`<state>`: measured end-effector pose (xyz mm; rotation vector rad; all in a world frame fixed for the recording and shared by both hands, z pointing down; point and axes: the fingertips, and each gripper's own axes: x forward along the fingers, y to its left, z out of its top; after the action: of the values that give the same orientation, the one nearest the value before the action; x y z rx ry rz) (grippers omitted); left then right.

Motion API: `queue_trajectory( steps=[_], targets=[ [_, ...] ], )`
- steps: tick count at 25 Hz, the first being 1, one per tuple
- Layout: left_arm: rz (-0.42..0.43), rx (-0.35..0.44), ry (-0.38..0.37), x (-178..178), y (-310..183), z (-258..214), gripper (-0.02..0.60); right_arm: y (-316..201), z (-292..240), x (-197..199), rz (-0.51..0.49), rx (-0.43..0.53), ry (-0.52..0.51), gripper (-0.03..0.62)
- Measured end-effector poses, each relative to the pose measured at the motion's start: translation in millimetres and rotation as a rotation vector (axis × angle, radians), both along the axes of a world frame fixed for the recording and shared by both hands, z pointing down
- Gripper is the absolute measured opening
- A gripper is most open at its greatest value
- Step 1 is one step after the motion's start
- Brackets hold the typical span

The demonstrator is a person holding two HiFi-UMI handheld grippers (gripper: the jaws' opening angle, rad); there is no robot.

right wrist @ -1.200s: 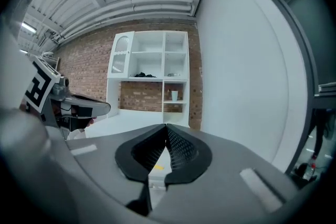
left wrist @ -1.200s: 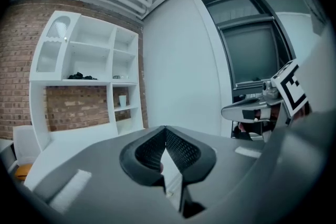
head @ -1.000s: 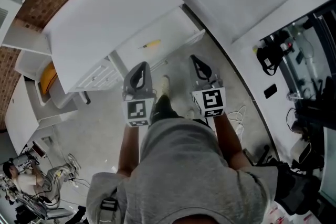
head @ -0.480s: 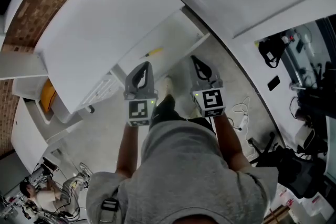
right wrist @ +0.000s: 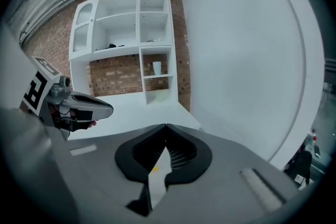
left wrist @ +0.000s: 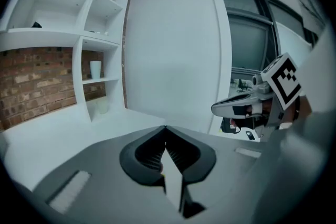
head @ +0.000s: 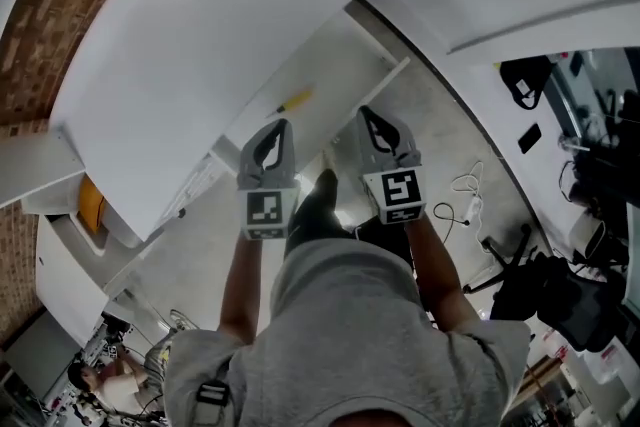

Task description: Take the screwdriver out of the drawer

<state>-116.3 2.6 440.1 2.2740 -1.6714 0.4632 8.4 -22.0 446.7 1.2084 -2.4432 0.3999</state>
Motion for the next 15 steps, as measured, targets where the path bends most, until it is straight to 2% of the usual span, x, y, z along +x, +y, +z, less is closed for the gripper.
queue_trajectory(
  steps=[5,15],
  targets=[
    [0.062,-0.07,-0.05,-9,-20,42,0.012,-14,40,-13,0.017,-0.064,0.014,0.003],
    [0.14,-0.178,-0.054,-17,-41,122,0.012,-33,116,-34,0.037,-0.166,0.048,0.003]
  ],
)
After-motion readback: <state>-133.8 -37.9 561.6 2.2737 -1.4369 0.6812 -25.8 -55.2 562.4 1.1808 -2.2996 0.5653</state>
